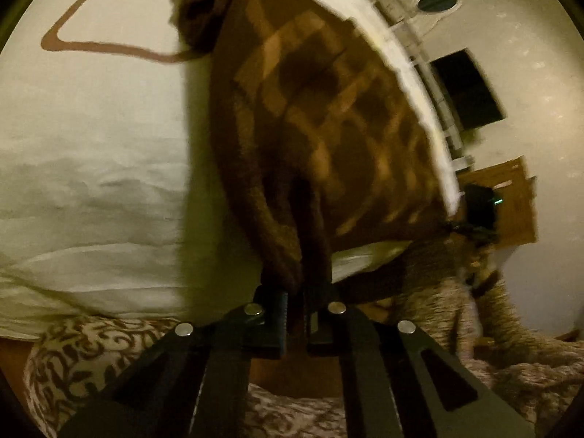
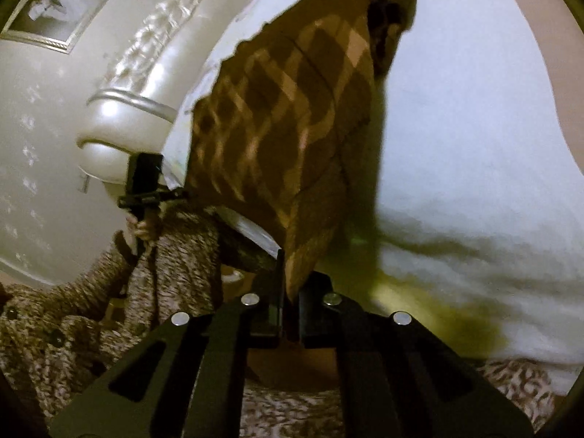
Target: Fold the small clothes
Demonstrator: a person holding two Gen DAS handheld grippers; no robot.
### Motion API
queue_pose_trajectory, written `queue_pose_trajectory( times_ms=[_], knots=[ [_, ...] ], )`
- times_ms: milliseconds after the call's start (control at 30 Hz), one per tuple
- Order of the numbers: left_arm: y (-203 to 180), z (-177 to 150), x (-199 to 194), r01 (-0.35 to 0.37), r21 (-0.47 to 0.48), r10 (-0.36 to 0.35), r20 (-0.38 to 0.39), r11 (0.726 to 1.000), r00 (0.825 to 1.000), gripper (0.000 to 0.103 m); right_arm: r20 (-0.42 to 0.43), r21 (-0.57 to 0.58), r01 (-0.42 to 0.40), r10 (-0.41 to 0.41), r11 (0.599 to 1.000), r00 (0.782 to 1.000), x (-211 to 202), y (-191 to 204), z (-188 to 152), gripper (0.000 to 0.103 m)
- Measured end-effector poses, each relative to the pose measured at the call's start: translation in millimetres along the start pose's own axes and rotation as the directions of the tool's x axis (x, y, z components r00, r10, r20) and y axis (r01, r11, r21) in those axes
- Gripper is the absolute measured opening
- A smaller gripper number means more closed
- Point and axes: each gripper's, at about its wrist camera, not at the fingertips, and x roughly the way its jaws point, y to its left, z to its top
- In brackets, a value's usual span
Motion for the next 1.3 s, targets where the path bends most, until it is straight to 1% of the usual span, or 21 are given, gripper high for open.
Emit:
queue_pose_trajectory(
  times_ms=[33,100,167,267,300,433,533,567,600,633,700,733,767,833,867,967,1000,1067,1100,1233,1300],
  knots=[
    [-0.8,-1.0,-6.2,0.038,-0.003,-0.038,0.025,0.999,0.999,0.005,0.017,0.003,-0.016,0.016,1.0,1.0,-4.6,2.2,0.0,0.004],
    [-6.0,-3.4,-22.0,0.118,0.004,-0.117,0.09,0.993,0.989,0.004,0.047,0.006,-0.046,0.045,0.999,0.998,-12.6,7.8,-0.5,0.004],
    [-12.3,-3.5,-37.7,0.176,0.014,-0.176,0.151,0.984,0.973,0.004,0.083,0.004,-0.08,0.08,0.997,0.993,-22.5,15.5,-0.2,0.004],
    [-25.0,-3.8,-68.8,0.266,0.044,-0.268,0.26,0.963,0.928,0.004,0.135,-0.007,-0.131,0.131,0.991,0.982,-37.5,28.5,2.2,0.004],
    [-29.2,-4.1,-75.2,0.283,0.055,-0.287,0.284,0.958,0.915,0.004,0.15,-0.014,-0.144,0.145,0.989,0.978,-42.1,32.9,3.7,0.004],
    [-50.0,-4.5,-100.0,0.368,0.099,-0.378,0.37,0.924,0.849,0.004,0.213,-0.051,-0.206,0.212,0.977,0.954,-61.7,52.7,11.1,0.004],
    [-69.0,-2.4,-110.8,0.4,0.126,-0.415,0.413,0.908,0.811,0.004,0.262,-0.084,-0.247,0.26,0.965,0.929,-76.4,68.7,19.5,0.004],
    [-75.7,-1.3,-116.3,0.415,0.13,-0.428,0.435,0.901,0.792,0.004,0.278,-0.101,-0.254,0.272,0.962,0.921,-82.0,75.9,22.8,0.004],
    [-79.7,0.6,-119.2,0.427,0.13,-0.437,0.448,0.895,0.78,0.004,0.295,-0.115,-0.258,0.281,0.959,0.913,-87.4,81.9,26.2,0.004],
    [-85.6,3.0,-123.5,0.448,0.129,-0.453,0.466,0.885,0.76,0.004,0.306,-0.124,-0.266,0.292,0.956,0.906,-91.0,86.1,28.8,0.004],
    [-94.6,9.3,-131.0,0.449,0.112,-0.441,0.5,0.886,0.745,0.004,0.345,-0.149,-0.278,0.313,0.949,0.885,-103.1,94.1,35.0,0.004],
    [-97.2,11.9,-132.1,0.45,0.103,-0.436,0.51,0.887,0.741,0.004,0.369,-0.152,-0.284,0.321,0.947,0.872,-109.4,95.8,40.8,0.004],
    [-99.1,17.1,-133.8,0.448,0.079,-0.418,0.531,0.89,0.737,0.004,0.383,-0.152,-0.291,0.327,0.945,0.864,-112.5,95.6,44.7,0.004],
    [-92.2,27.4,-137.0,0.467,0.027,-0.401,0.559,0.884,0.726,0.004,0.408,-0.15,-0.293,0.329,0.944,0.852,-118.0,92.3,54.3,0.004],
    [-90.3,29.2,-136.4,0.465,0.005,-0.385,0.57,0.885,0.726,0.004,0.424,-0.143,-0.298,0.33,0.944,0.843,-119.4,87.7,61.3,0.004],
    [-76.1,54.2,-131.9,0.47,-0.064,-0.342,0.6,0.88,0.723,0.004,0.451,-0.115,-0.309,0.327,0.944,0.83,-117.7,74.0,84.3,0.004],
    [-68.8,63.0,-129.8,0.472,-0.094,-0.322,0.614,0.877,0.721,0.004,0.459,-0.106,-0.312,0.325,0.944,0.827,-120.4,67.2,85.0,0.004],
    [-55.5,79.4,-123.2,0.482,-0.132,-0.301,0.63,0.866,0.715,0.004,0.478,-0.071,-0.321,0.314,0.944,0.82,-115.3,53.8,105.4,0.004],
    [-44.9,93.1,-117.5,0.475,-0.171,-0.265,0.646,0.863,0.715,0.004,0.485,-0.059,-0.315,0.303,0.947,0.82,-112.7,49.6,111.4,0.004],
    [-9.0,119.3,-102.7,0.49,-0.27,-0.207,0.665,0.829,0.717,0.004,0.513,0.036,-0.328,0.264,0.944,0.817,-97.3,15.1,148.3,0.004],
    [5.0,137.1,-93.3,0.47,-0.31,-0.164,0.666,0.827,0.727,0.004,0.515,0.071,-0.319,0.239,0.945,0.823,-88.6,2.3,162.6,0.004]
  ],
)
